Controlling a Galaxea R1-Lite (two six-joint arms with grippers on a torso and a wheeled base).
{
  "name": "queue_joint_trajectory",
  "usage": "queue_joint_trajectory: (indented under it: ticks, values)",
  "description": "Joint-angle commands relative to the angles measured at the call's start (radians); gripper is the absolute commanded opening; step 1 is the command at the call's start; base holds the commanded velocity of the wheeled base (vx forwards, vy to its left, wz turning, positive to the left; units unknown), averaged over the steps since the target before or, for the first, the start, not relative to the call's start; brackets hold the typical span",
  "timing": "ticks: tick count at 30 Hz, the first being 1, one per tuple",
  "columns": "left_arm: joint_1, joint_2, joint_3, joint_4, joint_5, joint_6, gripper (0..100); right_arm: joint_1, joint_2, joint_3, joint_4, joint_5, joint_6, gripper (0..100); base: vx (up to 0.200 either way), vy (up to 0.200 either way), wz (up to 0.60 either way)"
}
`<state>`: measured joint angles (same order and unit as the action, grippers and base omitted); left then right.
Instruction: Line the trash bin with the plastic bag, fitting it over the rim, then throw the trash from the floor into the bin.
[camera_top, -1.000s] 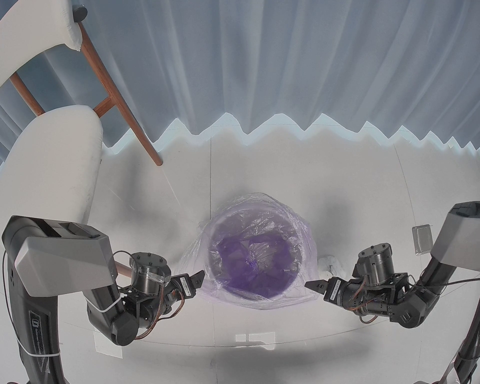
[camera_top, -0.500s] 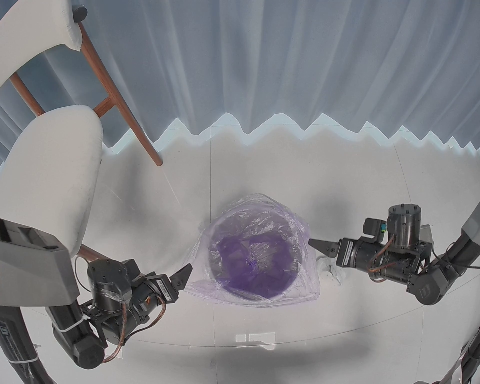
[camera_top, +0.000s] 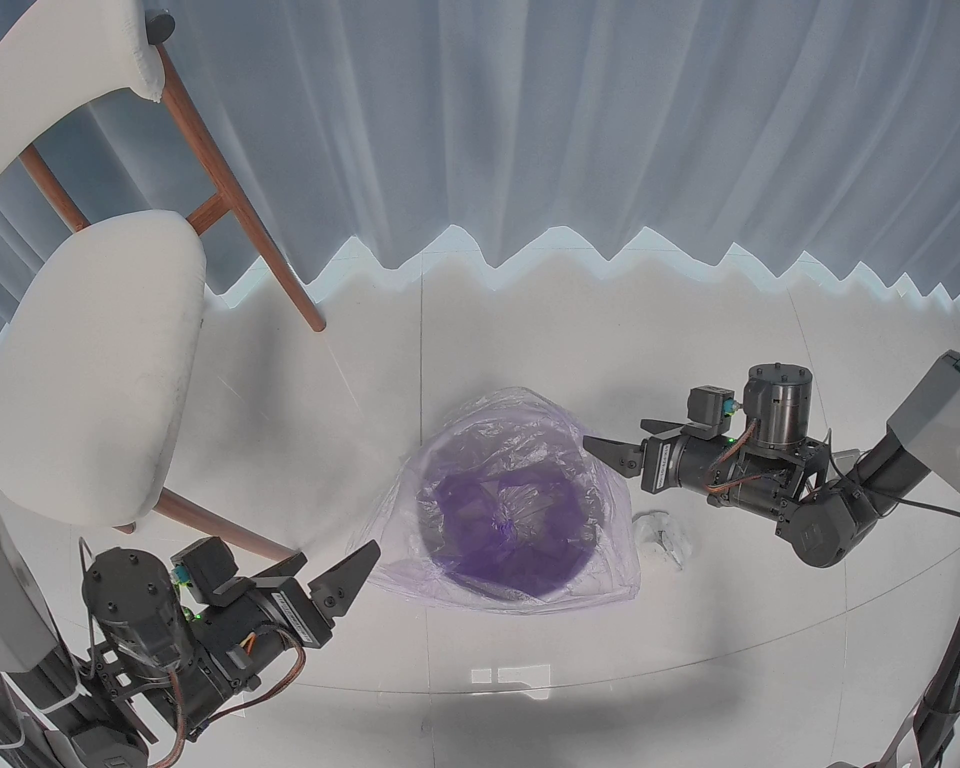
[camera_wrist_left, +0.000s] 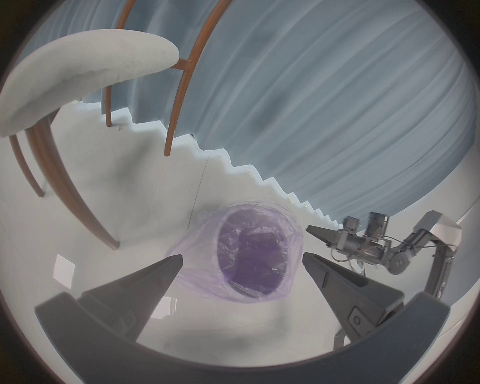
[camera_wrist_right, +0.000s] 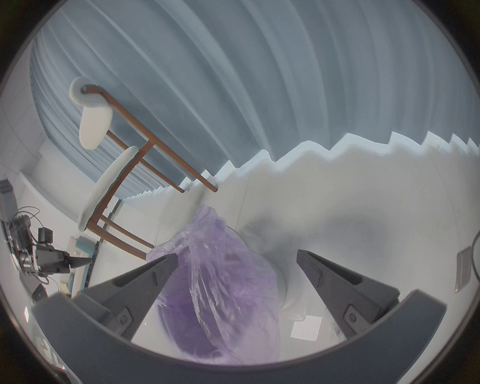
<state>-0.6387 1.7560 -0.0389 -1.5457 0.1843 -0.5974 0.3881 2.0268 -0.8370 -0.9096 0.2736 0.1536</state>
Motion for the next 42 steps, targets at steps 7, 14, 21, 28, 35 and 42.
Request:
queue_joint_trajectory:
  ticks: [7, 14, 21, 28, 35, 42]
  values:
    - [0.022, -0.113, 0.036, -0.001, 0.040, -0.028, 100, 0.026, 0.096, -0.011, -0.058, -0.002, -0.022, 0, 0.000, 0.000, 0.00]
    - [0.044, -0.135, 0.037, -0.001, 0.061, -0.035, 100, -0.005, 0.124, -0.102, -0.129, -0.001, 0.087, 0, 0.000, 0.000, 0.00]
    - [0.042, -0.165, 0.037, 0.004, 0.063, -0.081, 100, -0.077, 0.159, -0.160, -0.124, 0.006, 0.445, 0, 0.000, 0.000, 0.00]
    - [0.042, -0.165, 0.037, 0.007, 0.063, -0.104, 100, -0.129, 0.270, -0.287, -0.100, 0.007, 0.842, 0, 0.000, 0.000, 0.00]
    - [0.031, -0.162, 0.037, 0.007, 0.063, -0.151, 100, -0.129, 0.388, -0.373, -0.058, 0.045, 0.937, 0, 0.000, 0.000, 0.00]
    - [0.028, -0.168, 0.037, 0.006, 0.066, -0.153, 100, -0.126, 0.504, -0.507, -0.049, 0.045, 0.897, 0, 0.000, 0.000, 0.00]
